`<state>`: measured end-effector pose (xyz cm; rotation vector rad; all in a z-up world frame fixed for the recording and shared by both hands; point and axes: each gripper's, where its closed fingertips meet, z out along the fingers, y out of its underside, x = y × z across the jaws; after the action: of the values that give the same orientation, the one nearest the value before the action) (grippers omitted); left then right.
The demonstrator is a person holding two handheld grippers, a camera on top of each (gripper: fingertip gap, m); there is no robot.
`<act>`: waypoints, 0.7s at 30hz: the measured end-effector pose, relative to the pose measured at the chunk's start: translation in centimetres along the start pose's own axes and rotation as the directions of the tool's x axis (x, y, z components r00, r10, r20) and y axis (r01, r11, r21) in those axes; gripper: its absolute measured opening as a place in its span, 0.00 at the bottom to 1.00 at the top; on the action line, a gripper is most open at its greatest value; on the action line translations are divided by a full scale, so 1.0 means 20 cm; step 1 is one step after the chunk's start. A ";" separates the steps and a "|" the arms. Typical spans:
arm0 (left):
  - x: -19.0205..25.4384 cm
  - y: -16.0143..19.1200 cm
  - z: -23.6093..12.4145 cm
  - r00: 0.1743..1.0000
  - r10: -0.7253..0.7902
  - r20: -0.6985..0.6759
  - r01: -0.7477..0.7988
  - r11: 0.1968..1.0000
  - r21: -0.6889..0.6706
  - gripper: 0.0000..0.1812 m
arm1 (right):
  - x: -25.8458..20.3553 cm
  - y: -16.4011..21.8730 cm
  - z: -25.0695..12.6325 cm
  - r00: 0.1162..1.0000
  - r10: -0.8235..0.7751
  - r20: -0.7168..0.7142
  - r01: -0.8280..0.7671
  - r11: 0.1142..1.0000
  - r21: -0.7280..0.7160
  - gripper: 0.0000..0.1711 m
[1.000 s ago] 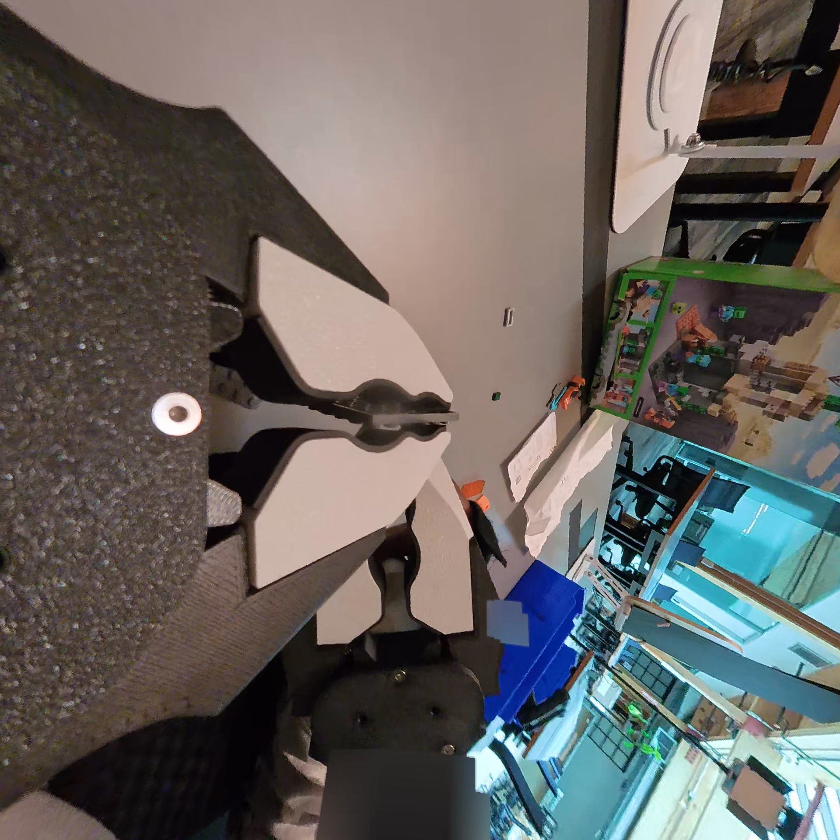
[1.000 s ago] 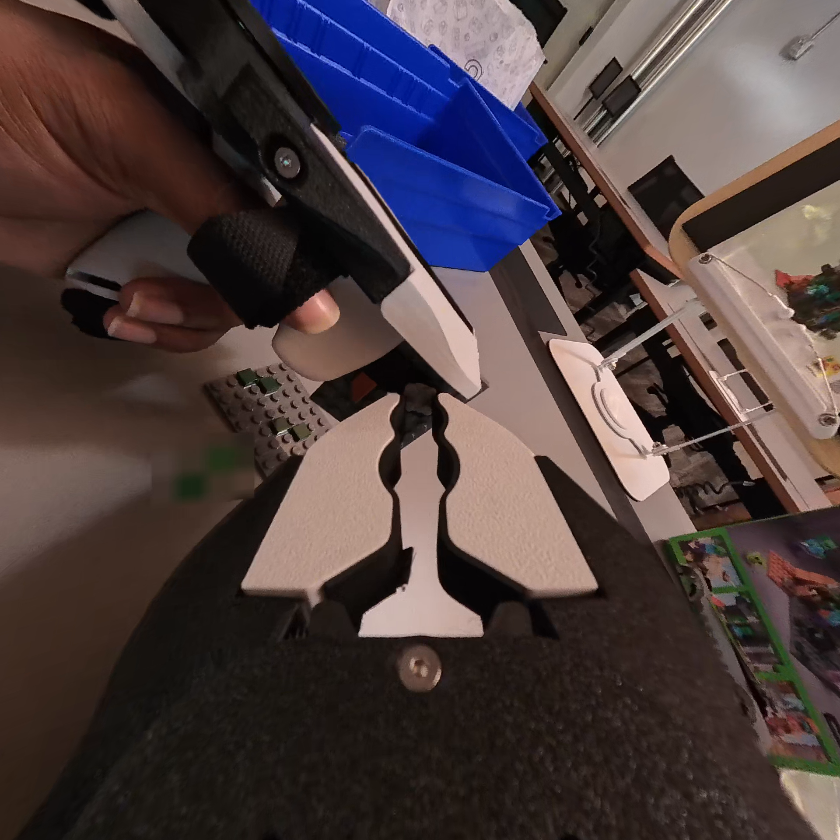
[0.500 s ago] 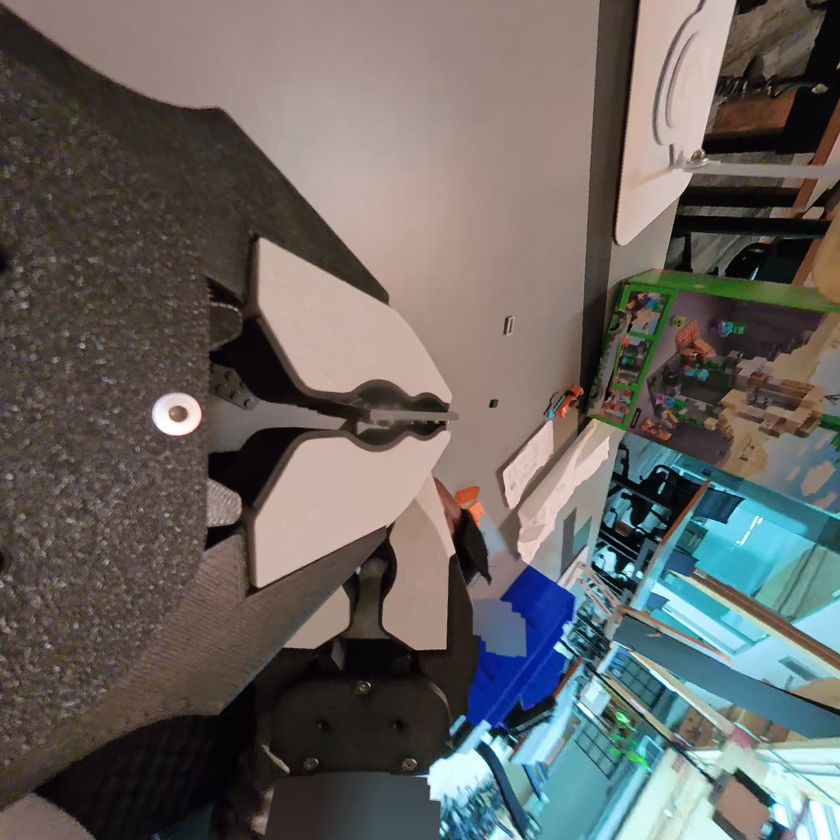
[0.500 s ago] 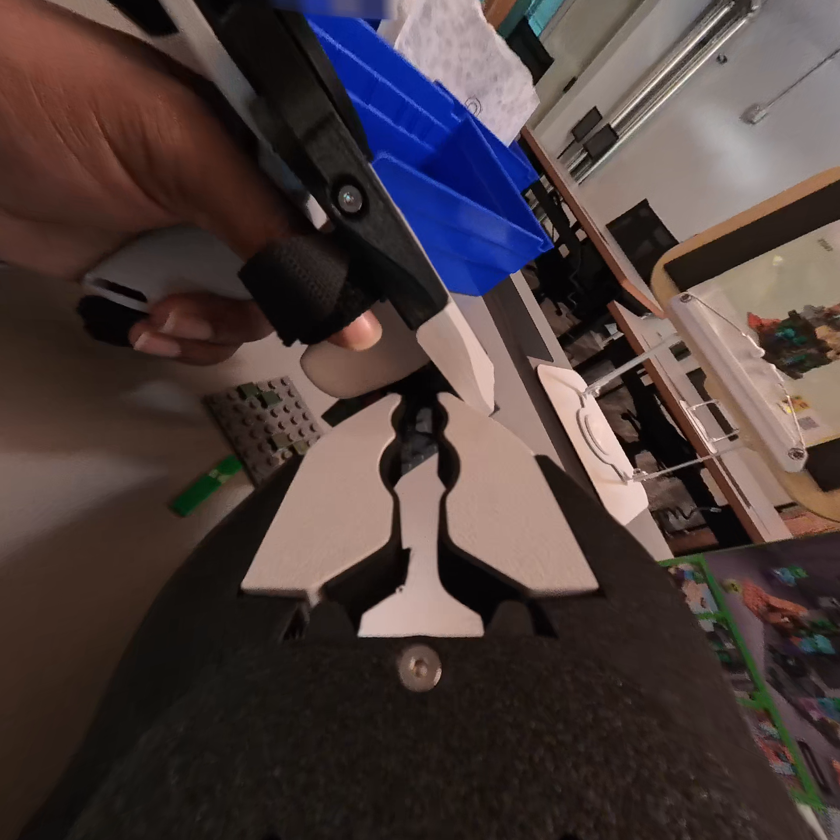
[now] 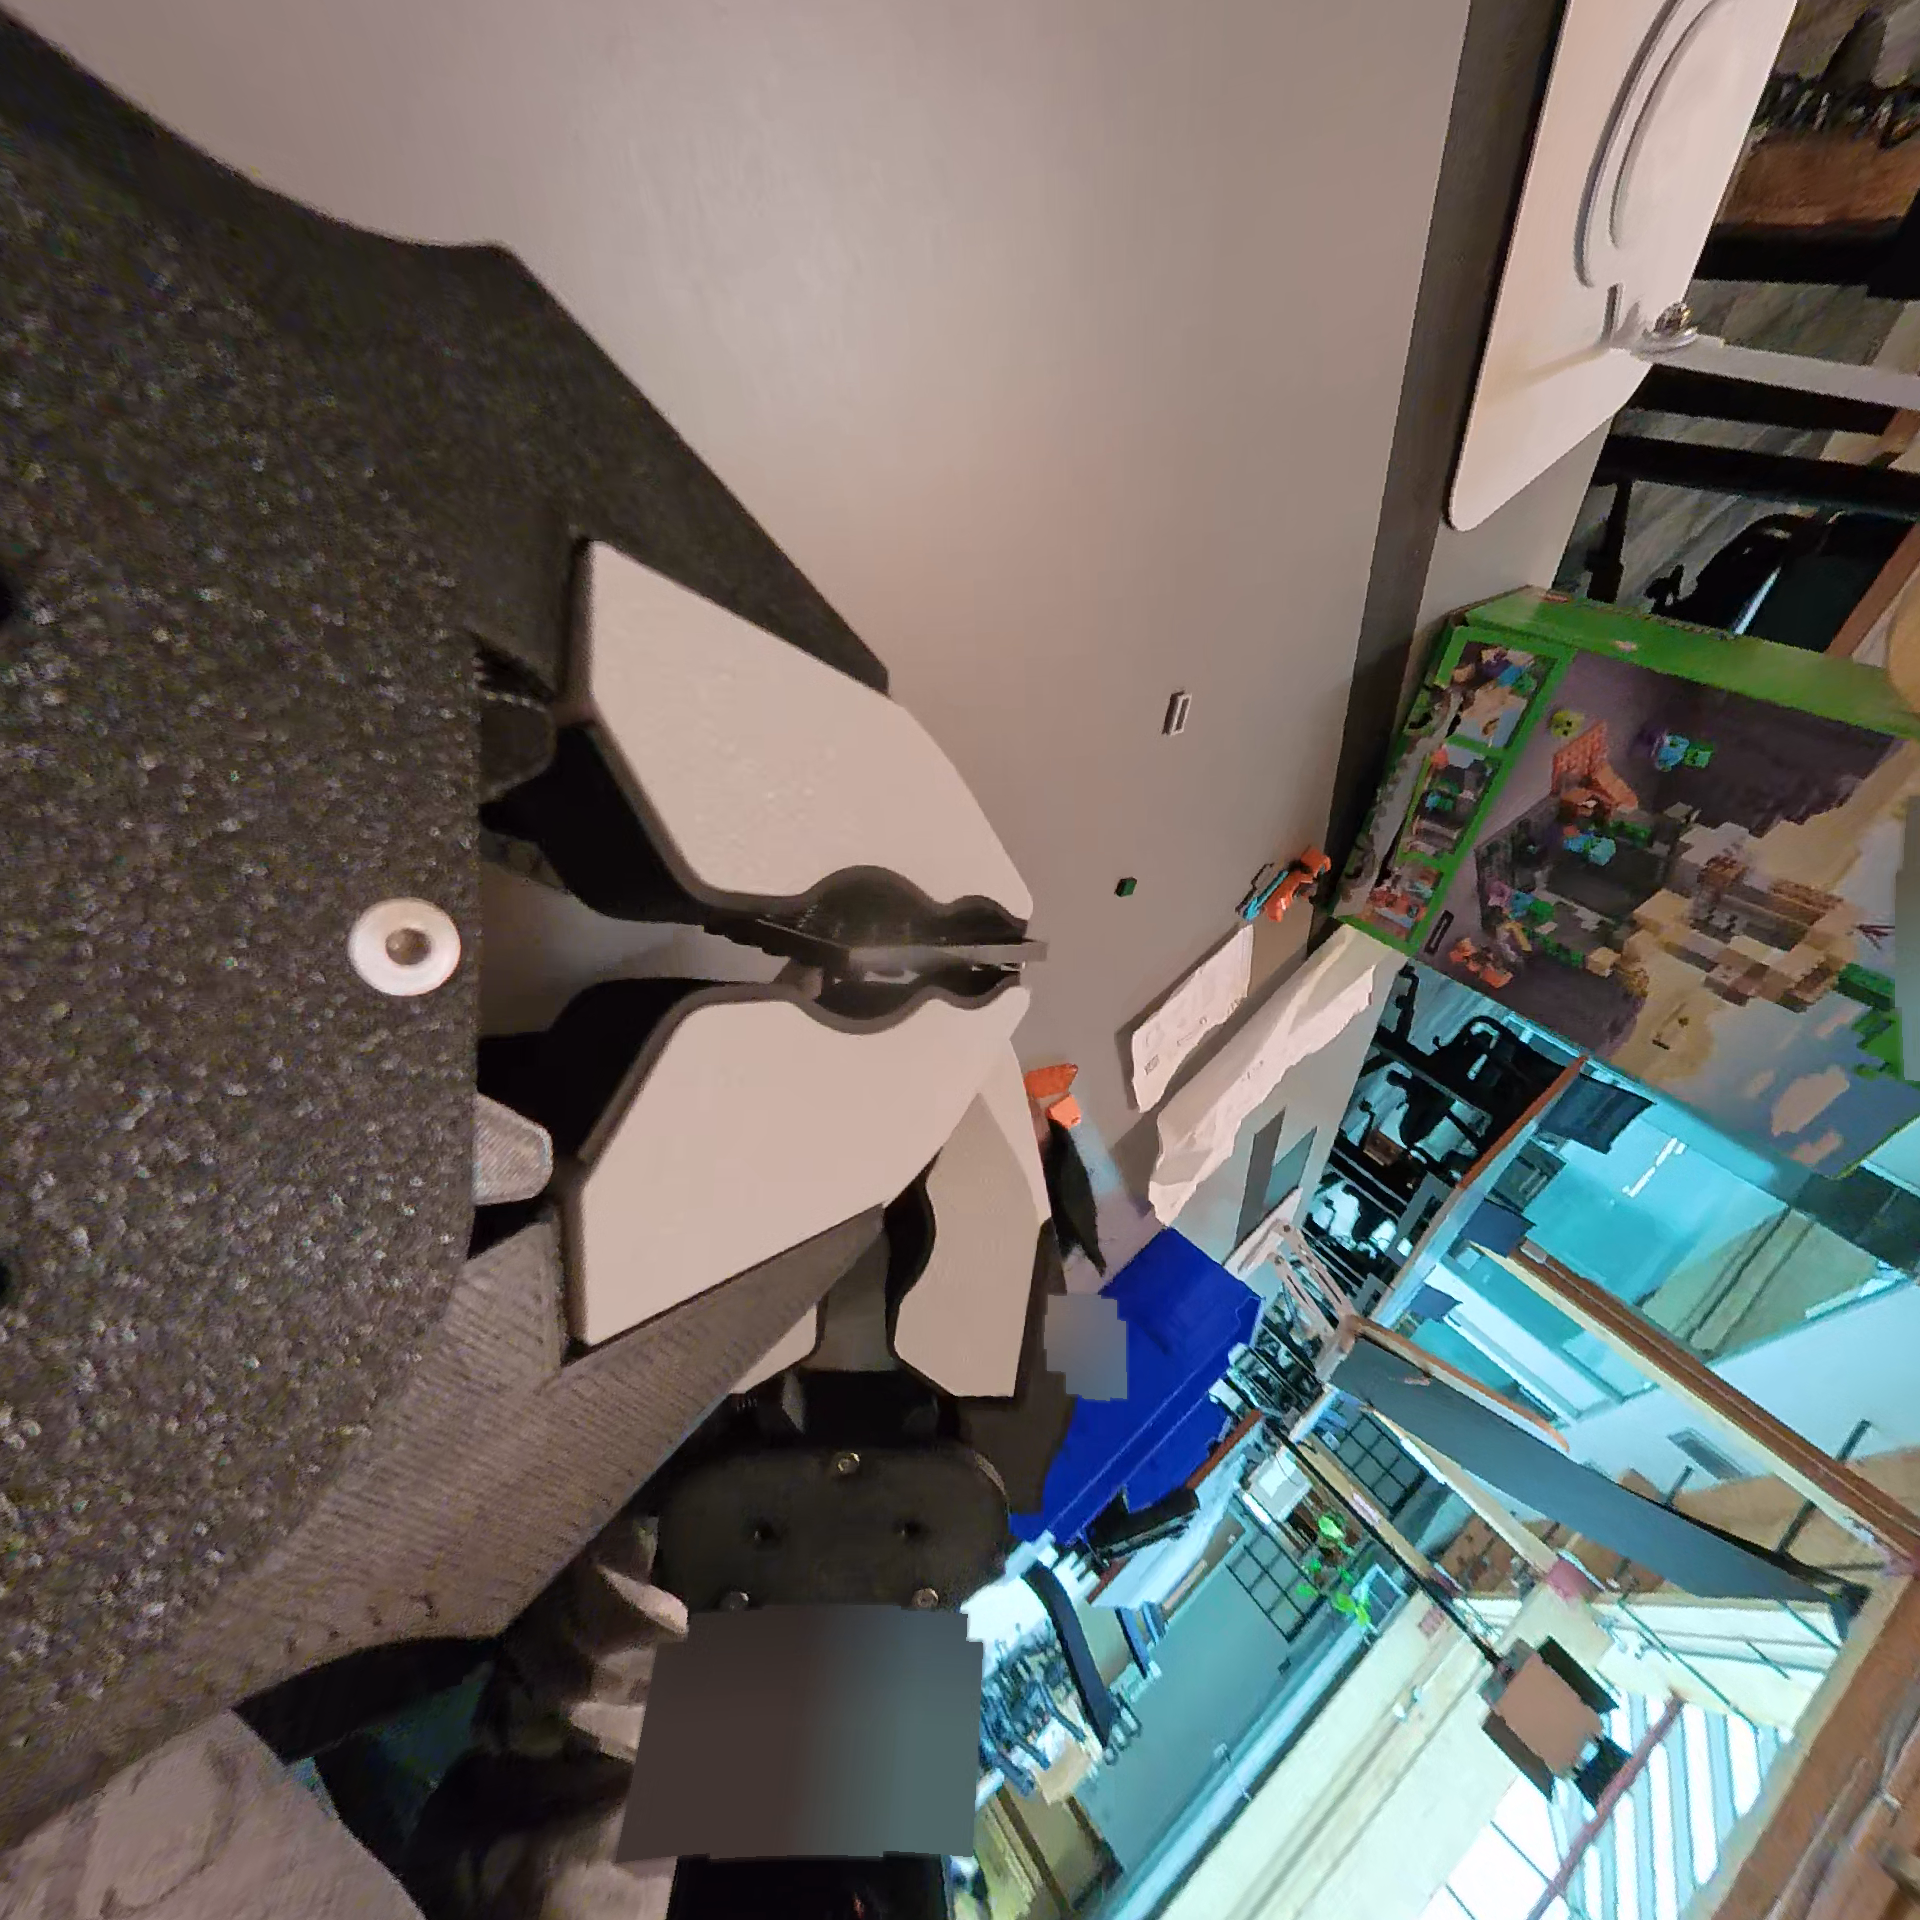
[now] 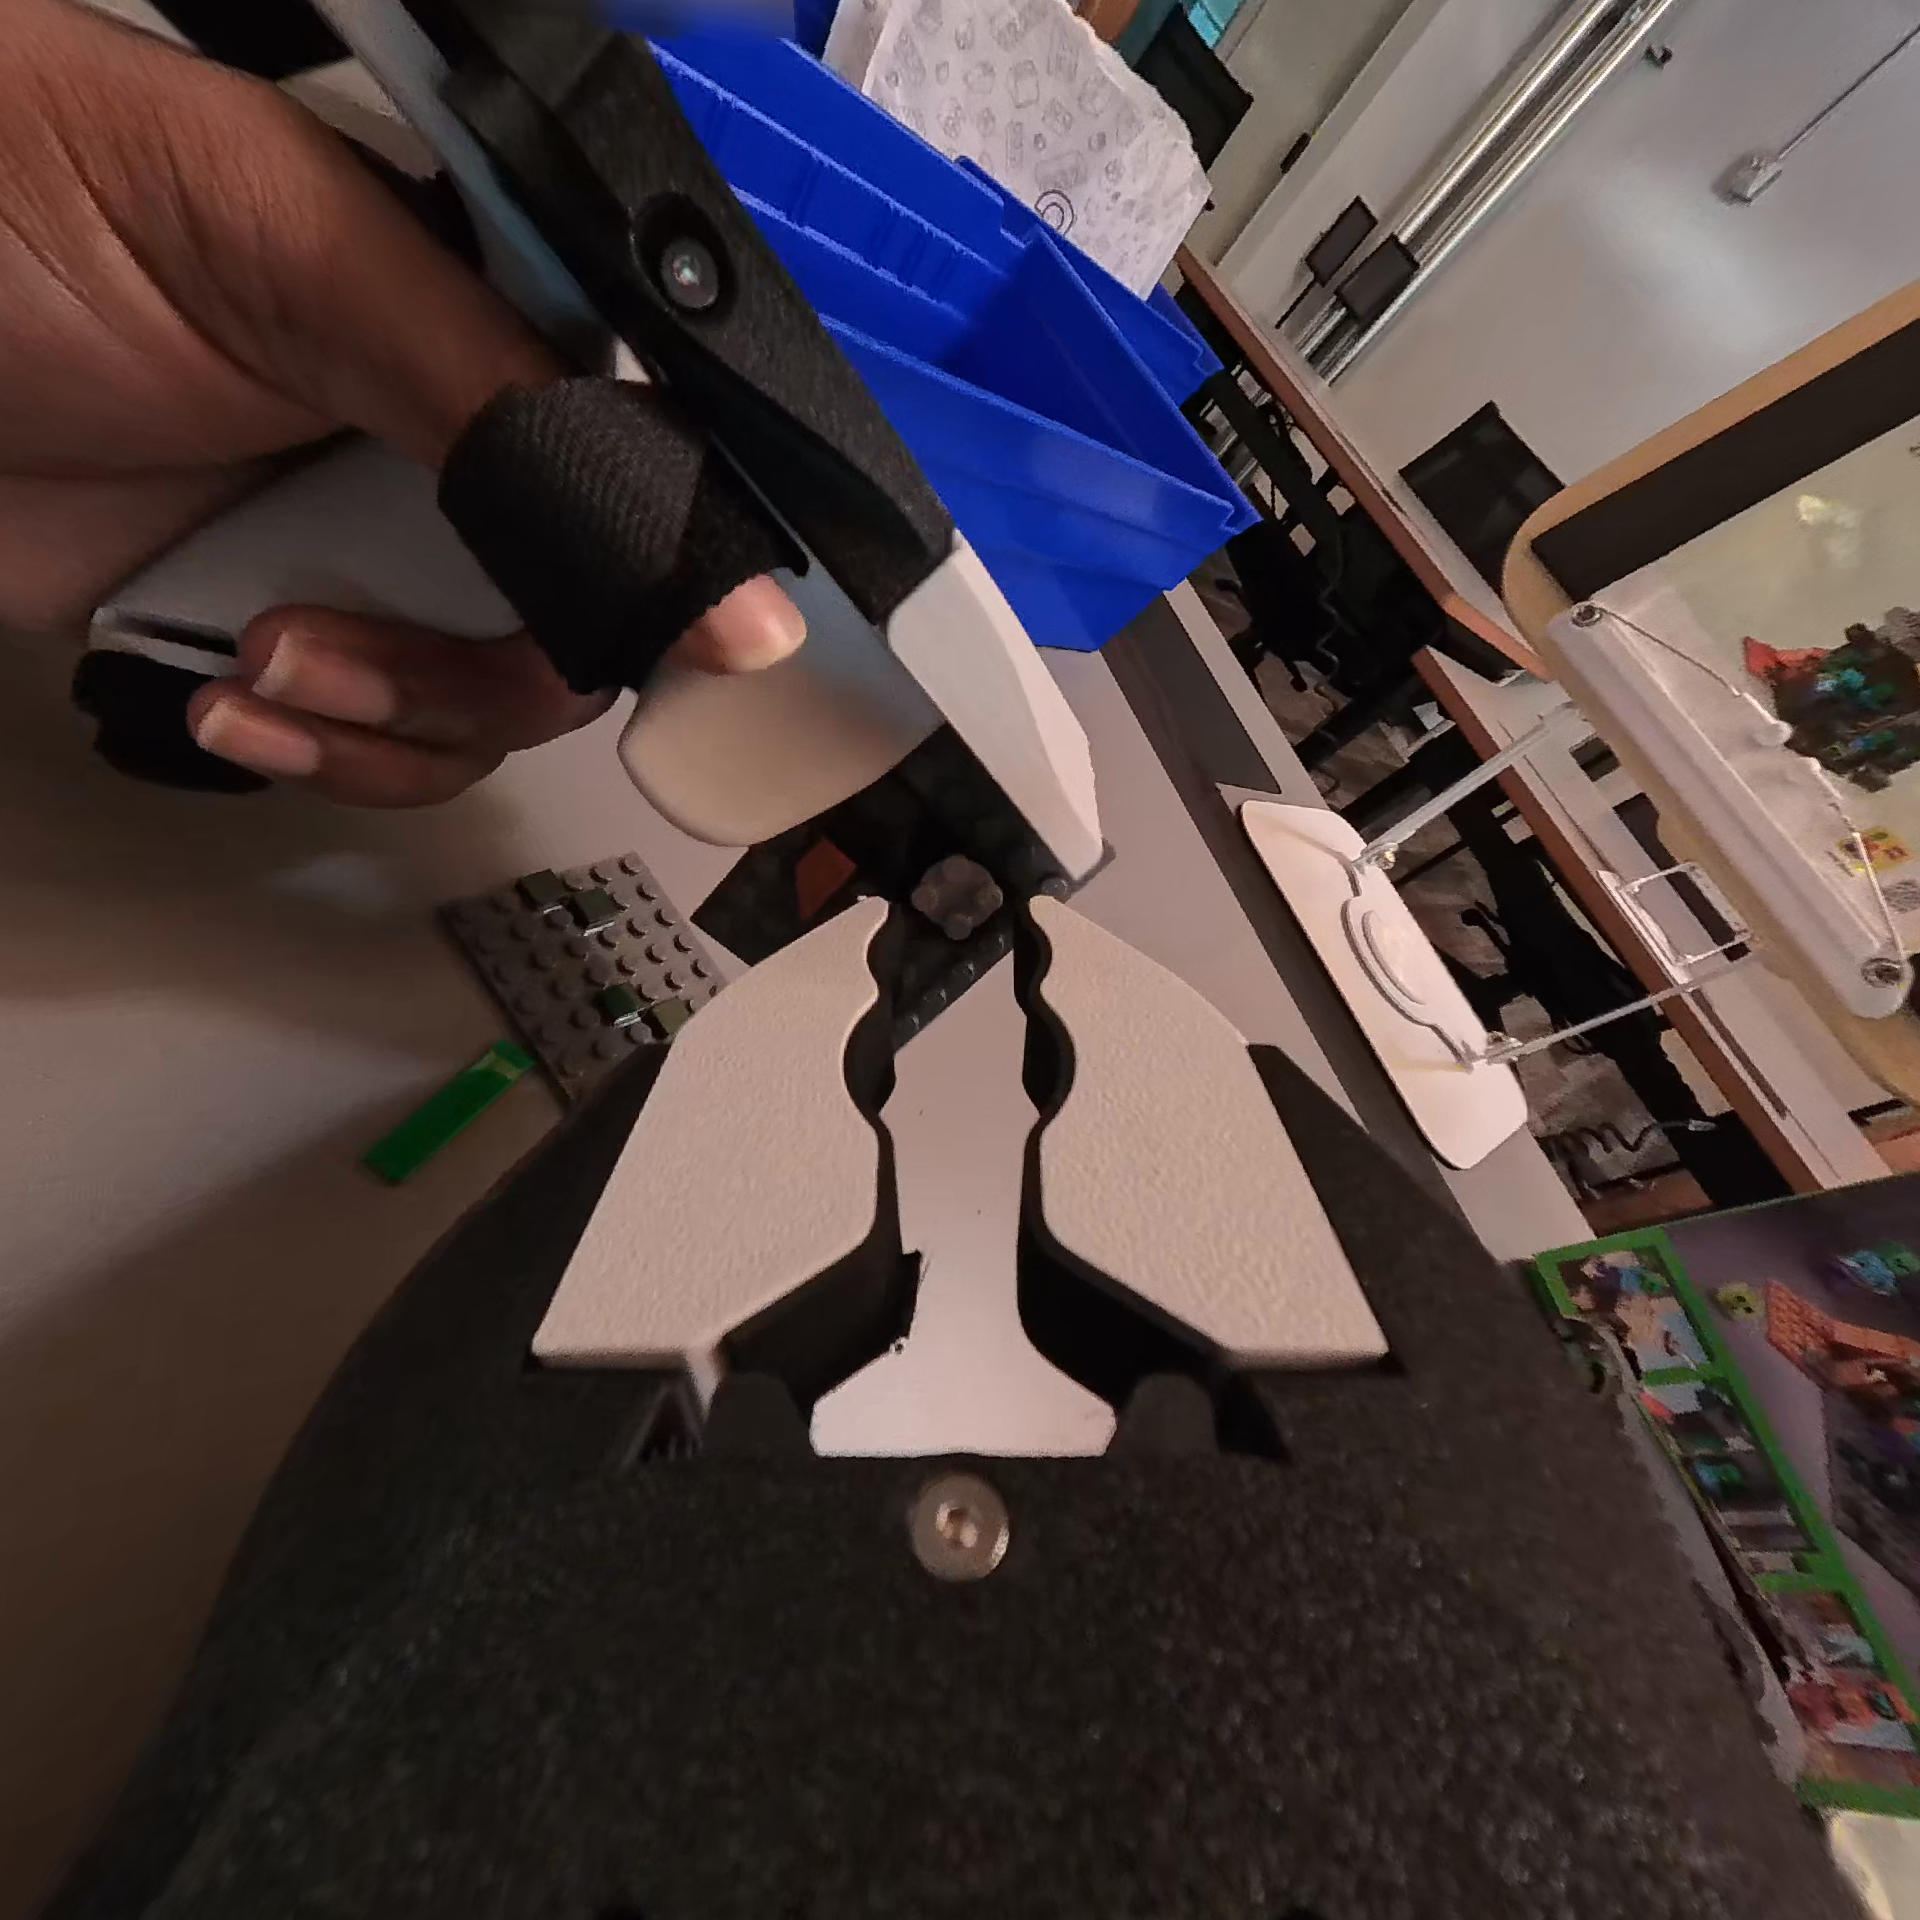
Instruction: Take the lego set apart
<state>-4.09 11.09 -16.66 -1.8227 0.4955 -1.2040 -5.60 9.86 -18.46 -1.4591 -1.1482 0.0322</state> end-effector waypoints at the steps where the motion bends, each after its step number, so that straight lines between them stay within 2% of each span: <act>1: 0.00 0.01 0.00 1.000 0.007 0.002 -0.007 1.000 -0.003 0.03 | 0.00 0.00 0.00 1.000 -0.017 -0.007 0.017 1.000 0.001 0.12; 6: 0.00 0.02 0.00 0.998 -0.047 -0.031 0.047 0.999 -0.010 0.03 | -0.02 0.00 0.00 0.998 -0.068 -0.018 0.068 0.998 -0.011 0.12; 17: -0.01 0.03 0.00 0.998 -0.058 -0.034 0.057 0.998 -0.028 0.03 | -0.03 0.02 -0.01 0.991 -0.133 -0.029 0.132 0.990 -0.040 0.11; 19: -0.01 0.02 0.00 0.997 -0.073 -0.038 0.073 0.997 -0.016 0.03 | -0.03 0.03 -0.01 0.988 -0.147 -0.036 0.145 0.988 -0.053 0.06; 21: -0.02 0.03 0.00 0.998 -0.065 -0.026 0.064 0.998 -0.024 0.03 | -0.03 0.03 -0.01 0.992 -0.127 -0.024 0.126 0.991 -0.053 0.06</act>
<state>-4.16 11.06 -17.30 -1.8568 0.4704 -1.2721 -5.40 9.46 -19.30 -1.4250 -1.2246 -0.1058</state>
